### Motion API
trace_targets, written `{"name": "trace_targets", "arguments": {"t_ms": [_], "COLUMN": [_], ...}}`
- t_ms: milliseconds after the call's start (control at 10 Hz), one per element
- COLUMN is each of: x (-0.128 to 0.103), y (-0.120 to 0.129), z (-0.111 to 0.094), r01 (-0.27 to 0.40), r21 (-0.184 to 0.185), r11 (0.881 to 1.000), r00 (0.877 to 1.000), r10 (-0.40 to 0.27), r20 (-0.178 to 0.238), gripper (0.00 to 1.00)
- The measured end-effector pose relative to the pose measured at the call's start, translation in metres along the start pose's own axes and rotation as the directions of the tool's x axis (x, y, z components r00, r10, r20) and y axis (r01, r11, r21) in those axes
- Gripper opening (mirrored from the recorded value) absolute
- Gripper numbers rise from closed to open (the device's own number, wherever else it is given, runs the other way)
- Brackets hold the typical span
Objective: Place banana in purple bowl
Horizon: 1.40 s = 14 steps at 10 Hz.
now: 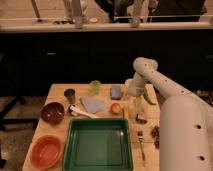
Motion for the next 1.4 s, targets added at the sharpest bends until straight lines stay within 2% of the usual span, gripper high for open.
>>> {"name": "trace_targets", "arguments": {"t_ms": [300, 600, 900, 1200, 1400], "x": [0.000, -0.002, -0.003, -0.001, 0.001], "y": [-0.001, -0.002, -0.001, 0.002, 0.002], "z": [0.008, 0.014, 0.019, 0.023, 0.023], "r01": [0.066, 0.165, 0.214, 0.207, 0.152], "r21": [-0.053, -0.095, -0.116, -0.117, -0.091], "r11": [0.996, 0.982, 0.970, 0.971, 0.984], "r00": [0.998, 0.986, 0.977, 0.978, 0.988], "r10": [-0.066, -0.163, -0.211, -0.205, -0.153], "r20": [0.009, 0.029, 0.041, 0.028, -0.006], "gripper": [0.80, 0.80, 0.80, 0.80, 0.80]}}
